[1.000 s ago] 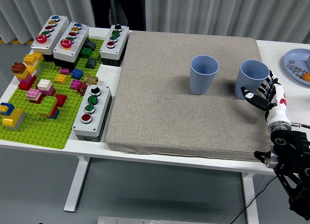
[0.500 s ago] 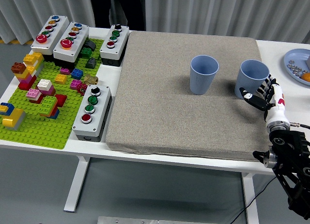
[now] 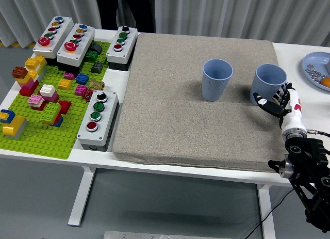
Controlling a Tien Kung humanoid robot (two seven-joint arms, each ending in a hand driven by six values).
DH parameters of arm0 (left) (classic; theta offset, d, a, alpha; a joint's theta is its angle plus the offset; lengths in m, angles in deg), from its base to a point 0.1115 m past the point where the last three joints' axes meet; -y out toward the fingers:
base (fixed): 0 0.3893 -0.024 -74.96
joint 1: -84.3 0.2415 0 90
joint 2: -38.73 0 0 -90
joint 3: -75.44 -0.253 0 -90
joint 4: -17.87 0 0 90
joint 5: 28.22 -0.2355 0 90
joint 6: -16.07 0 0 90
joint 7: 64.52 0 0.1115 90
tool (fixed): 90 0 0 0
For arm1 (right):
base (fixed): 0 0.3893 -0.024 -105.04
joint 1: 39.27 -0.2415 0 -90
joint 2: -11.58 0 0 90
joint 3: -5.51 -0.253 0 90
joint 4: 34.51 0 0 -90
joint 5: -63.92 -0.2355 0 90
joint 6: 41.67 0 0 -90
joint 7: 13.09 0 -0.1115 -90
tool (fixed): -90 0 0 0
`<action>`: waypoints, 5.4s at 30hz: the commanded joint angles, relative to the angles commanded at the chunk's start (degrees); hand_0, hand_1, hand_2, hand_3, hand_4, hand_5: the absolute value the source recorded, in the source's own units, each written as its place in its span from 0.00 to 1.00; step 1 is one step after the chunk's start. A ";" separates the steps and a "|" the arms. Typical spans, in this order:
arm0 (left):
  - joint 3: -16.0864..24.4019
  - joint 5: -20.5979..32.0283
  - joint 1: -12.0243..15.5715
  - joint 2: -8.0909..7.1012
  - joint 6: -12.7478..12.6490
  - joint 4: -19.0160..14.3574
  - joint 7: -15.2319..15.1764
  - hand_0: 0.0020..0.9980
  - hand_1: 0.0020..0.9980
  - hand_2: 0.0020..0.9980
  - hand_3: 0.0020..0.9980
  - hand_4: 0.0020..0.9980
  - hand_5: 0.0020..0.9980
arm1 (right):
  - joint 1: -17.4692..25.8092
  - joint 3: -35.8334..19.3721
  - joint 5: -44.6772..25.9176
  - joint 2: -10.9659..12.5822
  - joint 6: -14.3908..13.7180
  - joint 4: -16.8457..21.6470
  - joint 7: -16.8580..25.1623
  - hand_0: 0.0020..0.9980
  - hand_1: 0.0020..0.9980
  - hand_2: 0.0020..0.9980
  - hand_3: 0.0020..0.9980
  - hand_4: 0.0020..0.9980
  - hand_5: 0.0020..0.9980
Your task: Pick cup pour cup place
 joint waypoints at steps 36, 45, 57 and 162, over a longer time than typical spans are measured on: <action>0.15 -0.40 -0.45 -0.01 0.02 0.00 0.09 0.76 0.81 0.84 0.76 0.51 0.94 | -1.29 0.34 -0.46 -0.35 0.29 -1.35 -0.10 0.88 0.84 0.92 0.94 0.85 0.21; 0.22 -0.48 -0.17 -0.05 0.00 0.00 0.12 0.76 0.81 0.84 0.76 0.51 0.94 | -1.28 0.81 -0.48 -0.43 0.51 -1.33 -0.12 0.87 0.81 0.86 0.88 0.85 0.21; 0.24 -0.53 -0.05 -0.08 -0.04 0.00 0.15 0.76 0.81 0.84 0.76 0.51 0.94 | -1.93 1.18 -0.17 -0.40 0.69 -1.54 -0.41 0.85 0.77 0.77 0.81 0.84 0.20; 0.24 -0.96 -0.40 -0.82 -0.01 0.00 0.33 0.76 0.81 0.84 0.76 0.51 0.94 | -15.28 16.25 22.24 7.45 -0.58 -0.51 -4.51 0.76 0.66 0.58 0.67 0.70 0.08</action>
